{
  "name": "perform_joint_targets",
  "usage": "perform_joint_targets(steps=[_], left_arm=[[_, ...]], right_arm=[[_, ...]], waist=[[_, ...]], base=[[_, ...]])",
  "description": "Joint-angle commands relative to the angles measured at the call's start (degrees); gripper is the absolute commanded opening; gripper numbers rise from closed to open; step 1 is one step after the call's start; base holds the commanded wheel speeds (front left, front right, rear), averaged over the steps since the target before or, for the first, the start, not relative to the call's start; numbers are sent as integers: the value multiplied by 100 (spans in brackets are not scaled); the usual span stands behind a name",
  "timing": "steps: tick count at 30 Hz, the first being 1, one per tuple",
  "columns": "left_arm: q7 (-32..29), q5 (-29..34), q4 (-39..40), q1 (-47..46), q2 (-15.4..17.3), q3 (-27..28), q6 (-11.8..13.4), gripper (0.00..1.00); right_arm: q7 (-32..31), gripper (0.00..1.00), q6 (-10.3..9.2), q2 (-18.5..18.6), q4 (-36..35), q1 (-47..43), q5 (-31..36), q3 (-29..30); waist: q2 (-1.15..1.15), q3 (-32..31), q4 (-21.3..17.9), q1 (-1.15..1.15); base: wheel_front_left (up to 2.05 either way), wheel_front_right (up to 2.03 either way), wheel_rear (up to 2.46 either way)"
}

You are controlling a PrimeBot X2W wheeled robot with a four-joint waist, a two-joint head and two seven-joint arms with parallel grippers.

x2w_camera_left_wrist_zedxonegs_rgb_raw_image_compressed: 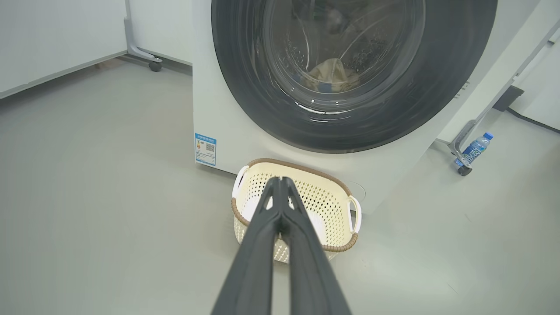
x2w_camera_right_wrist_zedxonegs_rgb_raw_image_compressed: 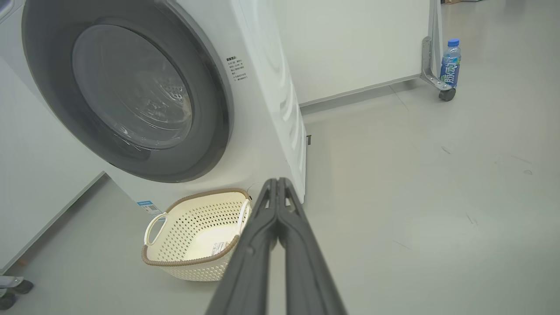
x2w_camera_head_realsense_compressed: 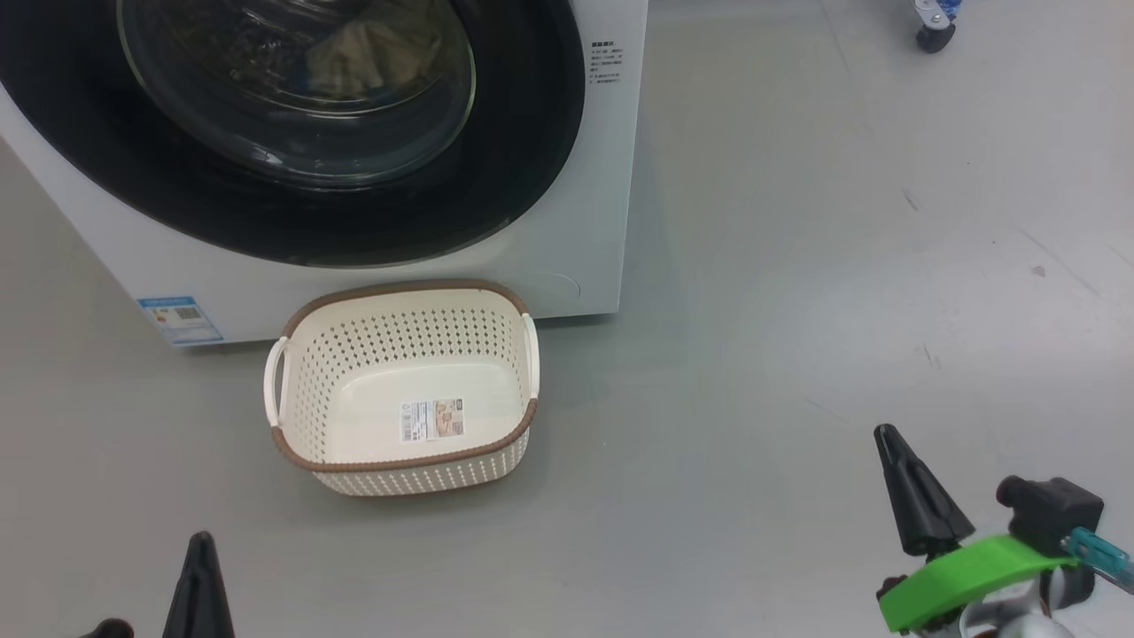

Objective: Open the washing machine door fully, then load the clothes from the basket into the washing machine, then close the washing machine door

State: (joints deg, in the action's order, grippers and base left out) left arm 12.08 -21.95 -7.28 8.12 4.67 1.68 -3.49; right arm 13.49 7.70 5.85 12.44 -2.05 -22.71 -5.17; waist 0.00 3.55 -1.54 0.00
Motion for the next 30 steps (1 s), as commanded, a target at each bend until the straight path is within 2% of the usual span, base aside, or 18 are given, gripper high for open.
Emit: perform_joint_targets(steps=[1, 30], left_arm=[[-29, -169, 143, -220, 41, 92, -7, 0], [-496, -1928, -66, -529, -15, 191, -108, 0]], right_arm=[[-79, 0, -3, 59, -151, 257, -192, 73], [-496, 0, -7, 35, -77, 396, -2003, 261]], waist=[[0, -5, 2, 0], [0, -90, 41, 0]], base=[[0, 0, 0], [0, 0, 0]])
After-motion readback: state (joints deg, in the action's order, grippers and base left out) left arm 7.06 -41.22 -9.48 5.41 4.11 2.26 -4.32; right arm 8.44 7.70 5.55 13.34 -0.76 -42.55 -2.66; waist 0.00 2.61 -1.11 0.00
